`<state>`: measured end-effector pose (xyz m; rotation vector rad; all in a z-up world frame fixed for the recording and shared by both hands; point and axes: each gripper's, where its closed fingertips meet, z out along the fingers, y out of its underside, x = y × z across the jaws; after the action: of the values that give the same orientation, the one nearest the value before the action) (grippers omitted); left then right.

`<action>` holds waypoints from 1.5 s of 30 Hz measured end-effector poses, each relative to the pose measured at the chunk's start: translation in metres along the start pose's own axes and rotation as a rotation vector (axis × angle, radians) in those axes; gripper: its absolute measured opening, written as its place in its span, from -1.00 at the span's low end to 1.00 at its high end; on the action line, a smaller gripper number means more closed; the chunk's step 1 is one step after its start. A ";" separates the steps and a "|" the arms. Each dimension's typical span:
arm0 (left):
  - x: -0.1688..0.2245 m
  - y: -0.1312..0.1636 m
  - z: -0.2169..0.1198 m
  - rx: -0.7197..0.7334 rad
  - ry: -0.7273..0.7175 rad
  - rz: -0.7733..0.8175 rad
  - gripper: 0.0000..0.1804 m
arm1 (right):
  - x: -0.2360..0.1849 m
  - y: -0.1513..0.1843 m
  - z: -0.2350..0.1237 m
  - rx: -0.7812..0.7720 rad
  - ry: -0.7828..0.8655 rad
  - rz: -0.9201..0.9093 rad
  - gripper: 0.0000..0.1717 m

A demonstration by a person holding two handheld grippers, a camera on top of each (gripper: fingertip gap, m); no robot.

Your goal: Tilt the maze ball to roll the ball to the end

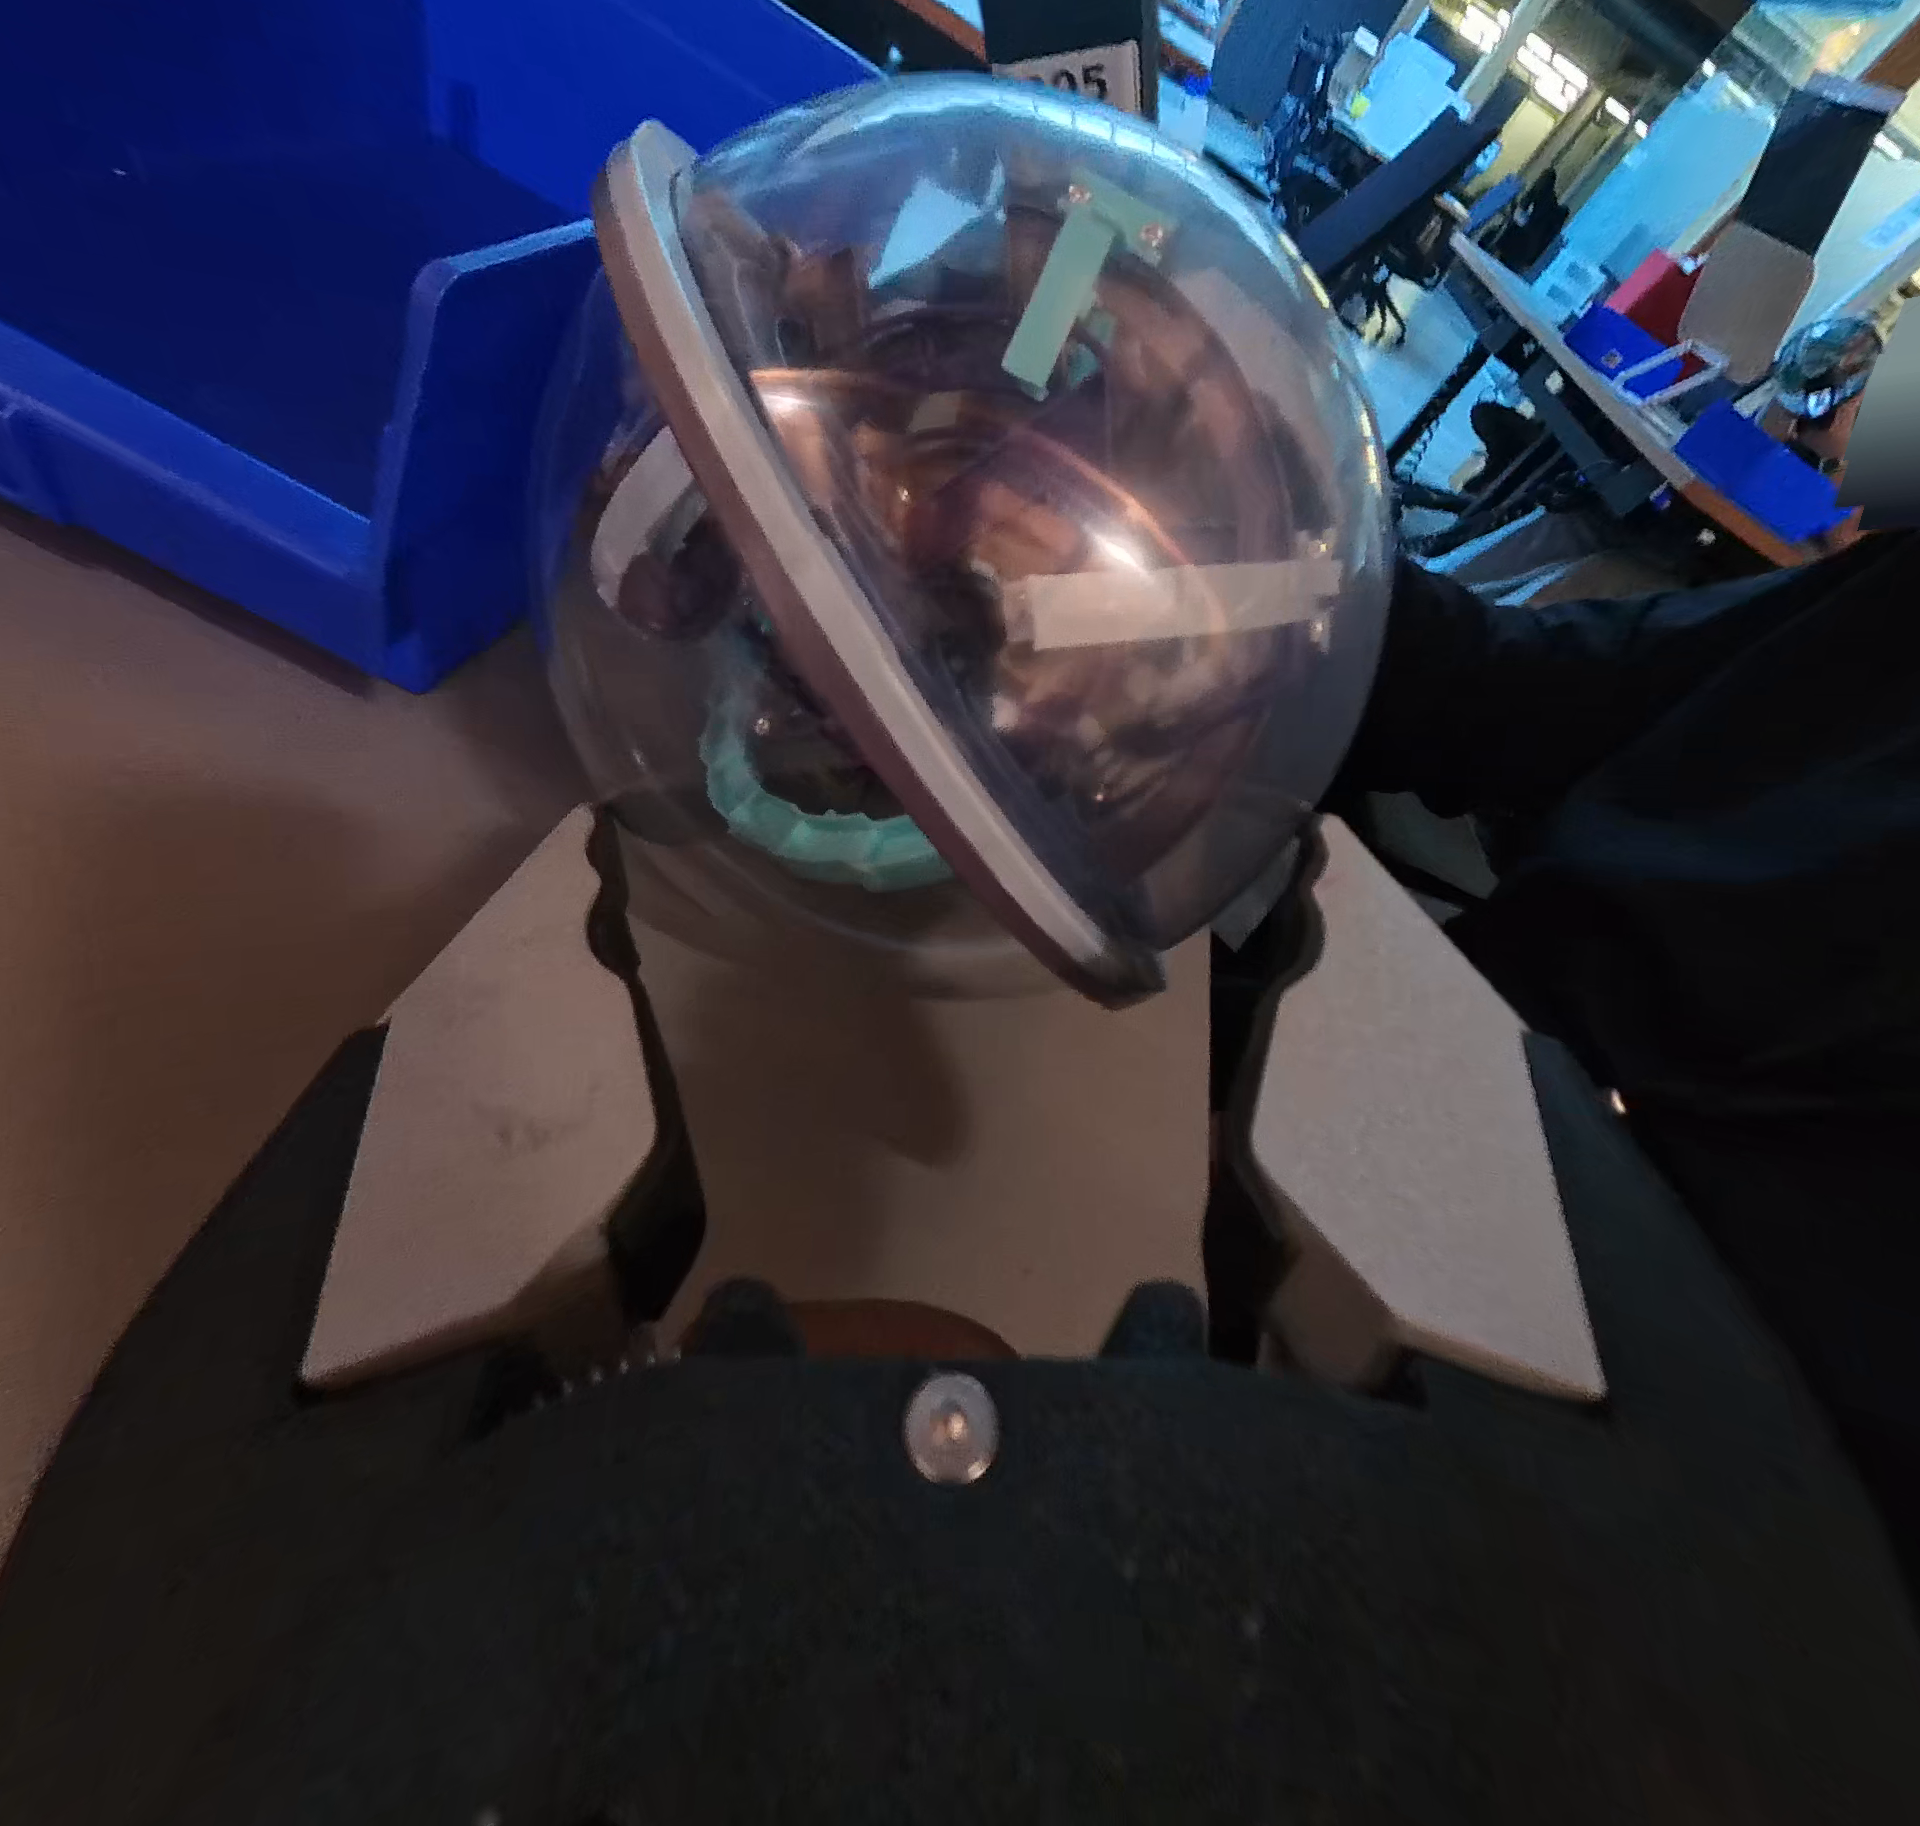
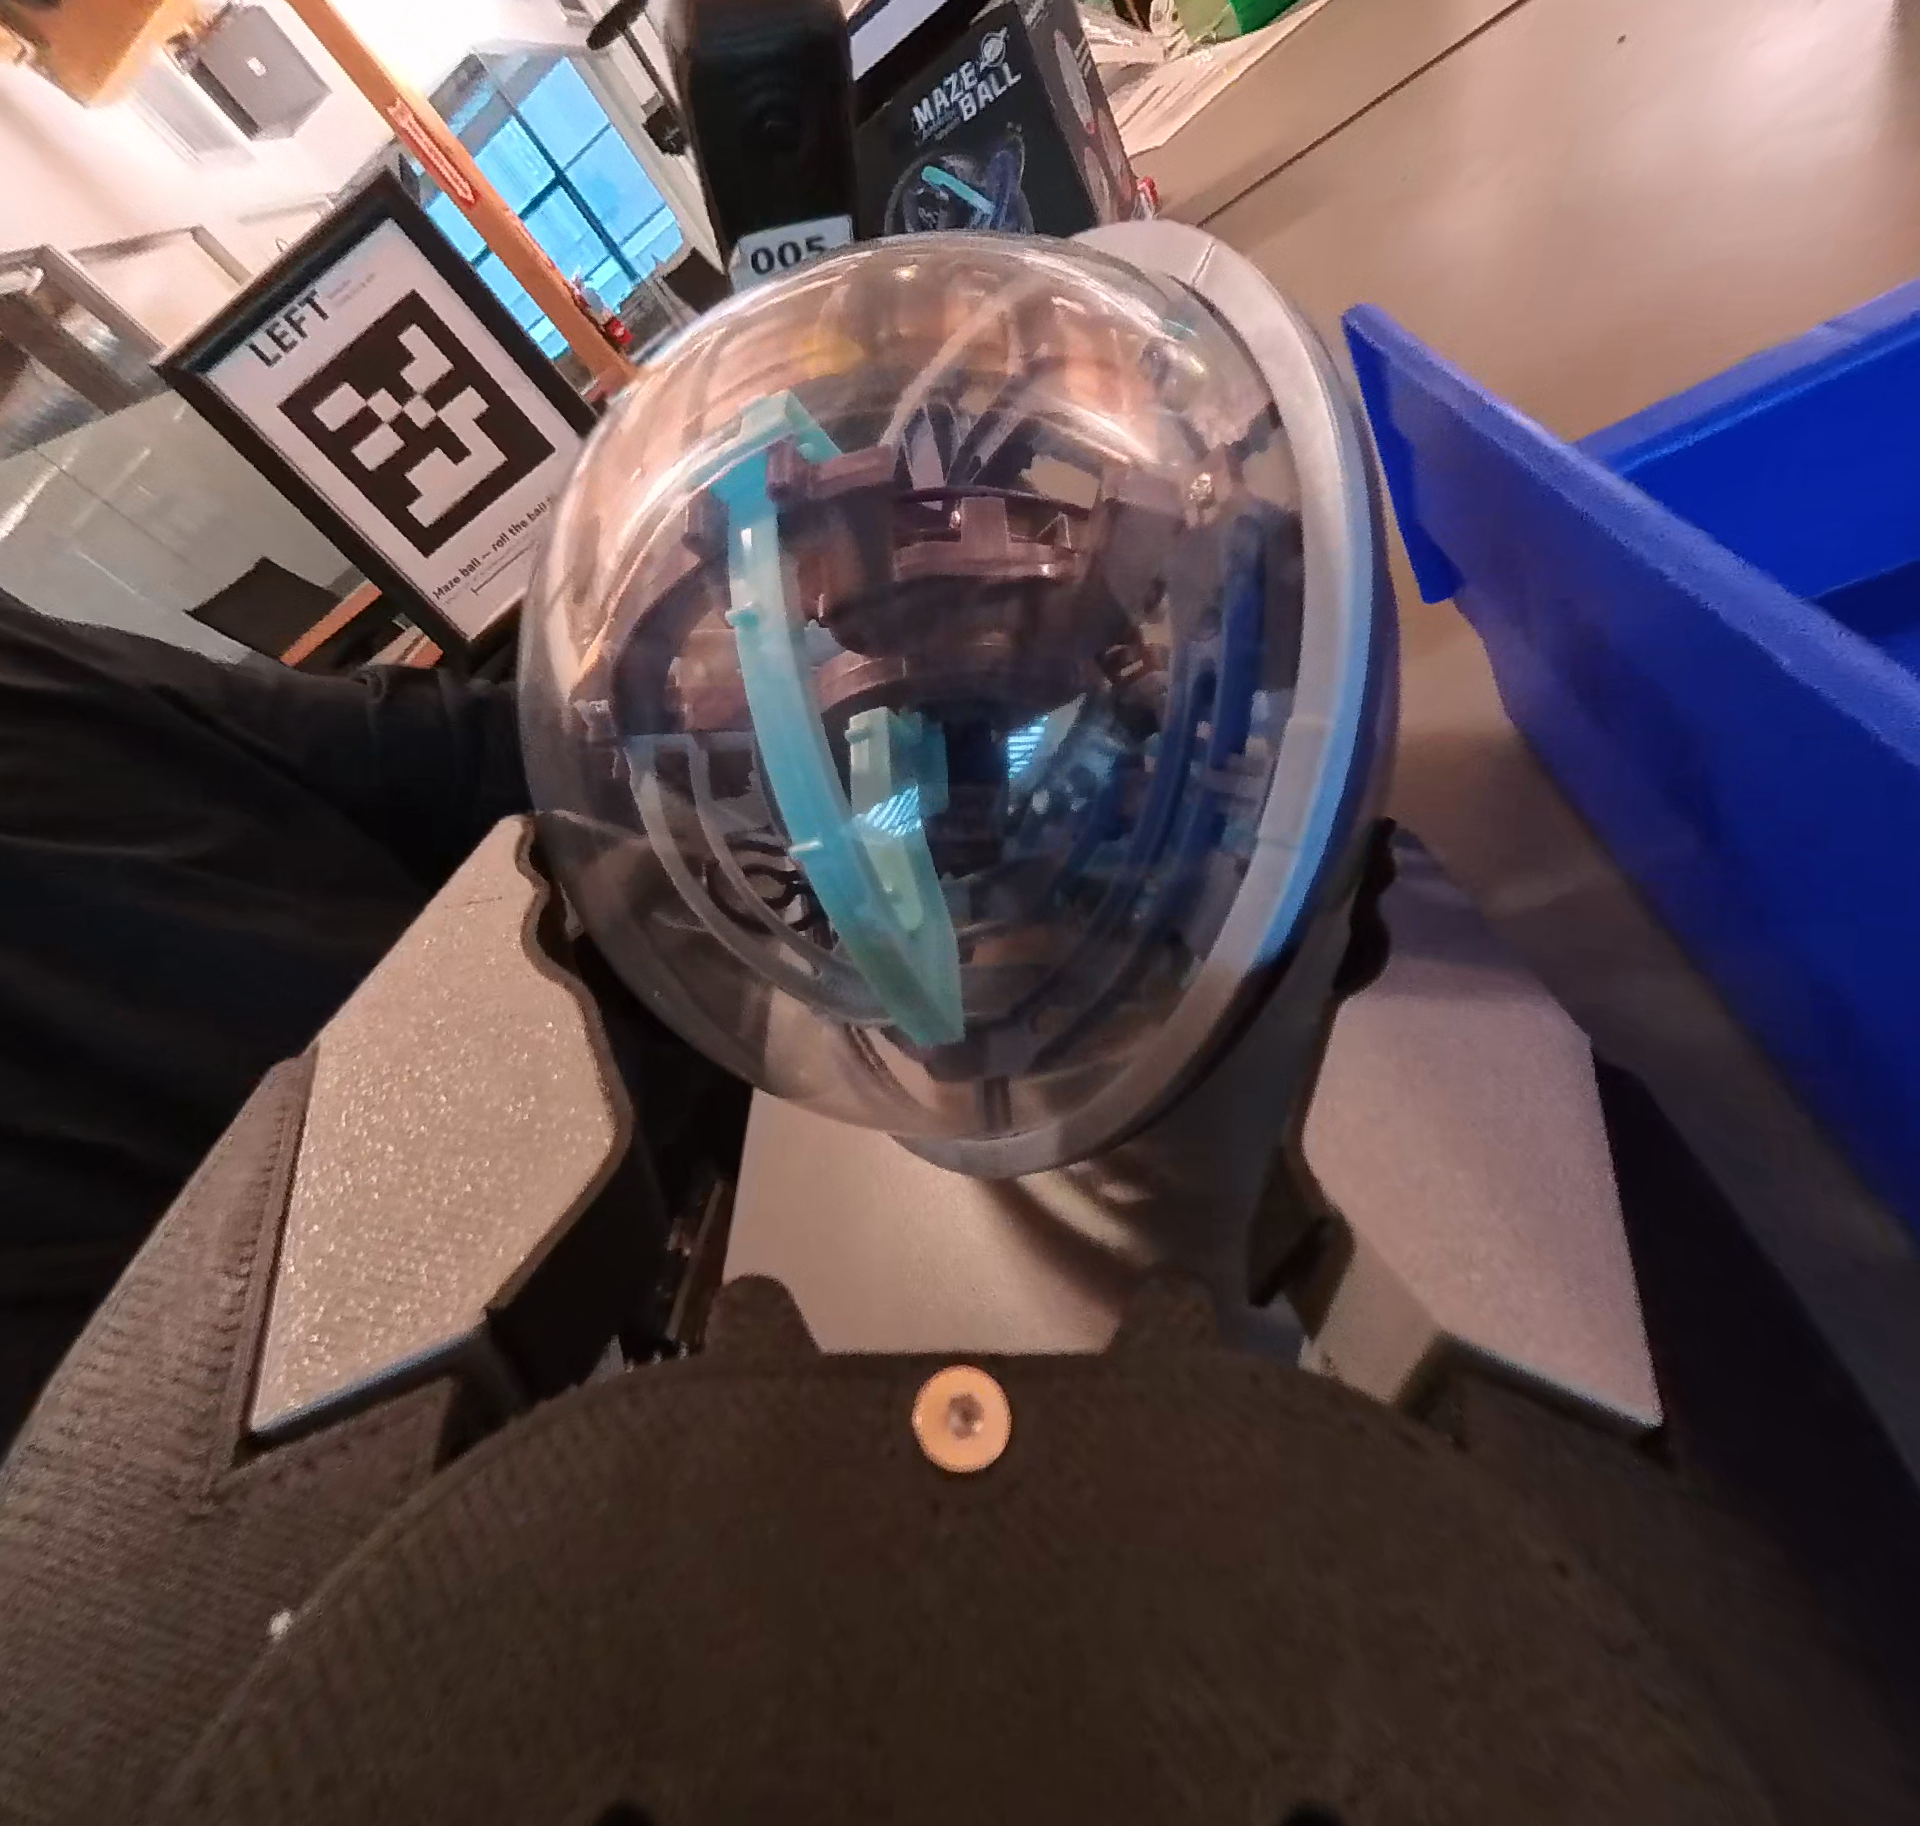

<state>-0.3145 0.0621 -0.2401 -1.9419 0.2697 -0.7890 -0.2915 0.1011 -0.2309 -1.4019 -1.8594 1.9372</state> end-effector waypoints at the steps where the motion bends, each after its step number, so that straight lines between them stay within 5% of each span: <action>1: 0.001 -0.002 0.000 0.018 -0.005 -0.010 0.39 | 0.000 0.000 0.001 -0.003 0.007 -0.018 0.68; 7: 0.004 0.000 -0.002 0.054 0.009 -0.099 0.46 | -0.004 -0.003 0.008 0.005 0.027 -0.078 0.69; 12: 0.009 0.012 -0.005 0.011 0.005 0.028 0.45 | -0.013 0.000 0.011 -0.034 0.067 -0.227 0.67; 21: 0.005 0.009 -0.013 0.042 0.007 0.075 0.39 | -0.008 -0.008 0.006 0.047 -0.046 0.037 0.63; 32: 0.002 0.018 -0.006 -0.042 -0.010 0.092 0.37 | -0.008 -0.002 0.017 -0.006 0.005 -0.055 0.75; 45: 0.008 -0.027 -0.018 0.040 -0.054 0.121 0.43 | -0.014 -0.013 0.020 0.057 -0.018 -0.028 0.83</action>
<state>-0.3230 0.0584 -0.2086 -1.8880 0.3330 -0.6578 -0.3031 0.0807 -0.2160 -1.3402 -1.8055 1.9796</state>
